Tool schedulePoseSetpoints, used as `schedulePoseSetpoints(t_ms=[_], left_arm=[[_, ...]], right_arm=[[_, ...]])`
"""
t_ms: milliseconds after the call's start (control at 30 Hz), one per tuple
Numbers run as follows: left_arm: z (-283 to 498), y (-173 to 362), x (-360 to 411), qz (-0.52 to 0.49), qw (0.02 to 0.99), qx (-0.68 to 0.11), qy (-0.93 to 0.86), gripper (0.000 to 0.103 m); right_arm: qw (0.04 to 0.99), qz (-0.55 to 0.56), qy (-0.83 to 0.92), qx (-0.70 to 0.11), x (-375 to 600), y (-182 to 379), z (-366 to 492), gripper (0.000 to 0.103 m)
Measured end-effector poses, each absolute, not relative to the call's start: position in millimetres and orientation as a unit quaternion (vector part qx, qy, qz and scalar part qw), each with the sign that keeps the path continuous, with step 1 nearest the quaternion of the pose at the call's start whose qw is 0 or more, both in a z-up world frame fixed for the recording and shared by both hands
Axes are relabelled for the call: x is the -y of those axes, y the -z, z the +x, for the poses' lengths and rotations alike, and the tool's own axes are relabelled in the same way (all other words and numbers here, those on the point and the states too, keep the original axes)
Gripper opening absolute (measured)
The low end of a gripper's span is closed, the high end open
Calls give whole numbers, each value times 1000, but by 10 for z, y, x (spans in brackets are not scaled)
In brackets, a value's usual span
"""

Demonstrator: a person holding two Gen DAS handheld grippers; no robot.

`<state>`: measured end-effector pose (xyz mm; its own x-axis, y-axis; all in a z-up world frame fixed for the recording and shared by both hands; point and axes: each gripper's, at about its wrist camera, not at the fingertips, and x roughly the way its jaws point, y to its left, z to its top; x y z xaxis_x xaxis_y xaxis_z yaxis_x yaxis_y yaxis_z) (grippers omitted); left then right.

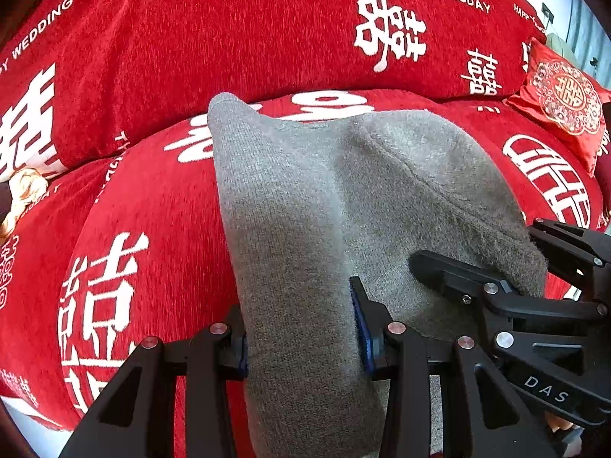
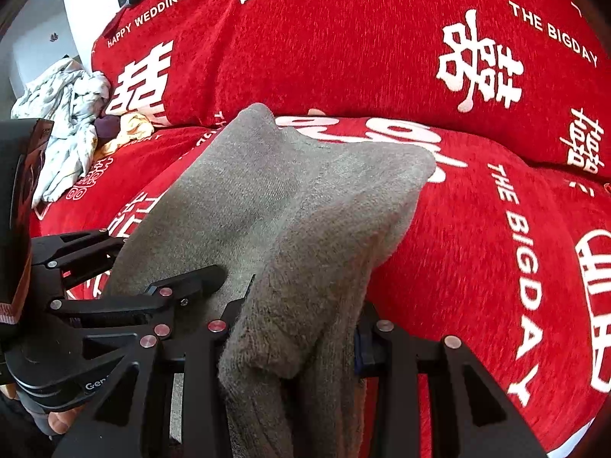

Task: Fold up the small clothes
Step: 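Grasp the sweater edge with the left tool while the right tool pinches beside it, then lay the sweater flat on the cushion and open both tools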

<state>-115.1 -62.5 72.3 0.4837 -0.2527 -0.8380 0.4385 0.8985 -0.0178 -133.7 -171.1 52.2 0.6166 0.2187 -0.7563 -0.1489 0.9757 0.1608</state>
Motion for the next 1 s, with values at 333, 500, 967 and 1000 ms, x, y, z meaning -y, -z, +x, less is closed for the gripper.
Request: schedulePoseSetpoints(t_ms=[333, 500, 967, 1000], left_arm=[[-1279, -610, 506, 86, 859, -460, 209, 43], [-1279, -555, 441, 71, 858, -458, 219, 45], [-1262, -685, -19, 45, 881, -441, 166, 92], [-1212, -736, 6, 53, 883, -440, 152, 92]], right_arm=[[900, 47, -114, -418, 1729, -441, -1448, 40], [897, 66, -124, -420, 1830, -344, -1433, 40], [903, 146, -98, -392, 2366, -459, -1573, 64], [913, 128, -92, -375, 2332, -566, -1583, 64]])
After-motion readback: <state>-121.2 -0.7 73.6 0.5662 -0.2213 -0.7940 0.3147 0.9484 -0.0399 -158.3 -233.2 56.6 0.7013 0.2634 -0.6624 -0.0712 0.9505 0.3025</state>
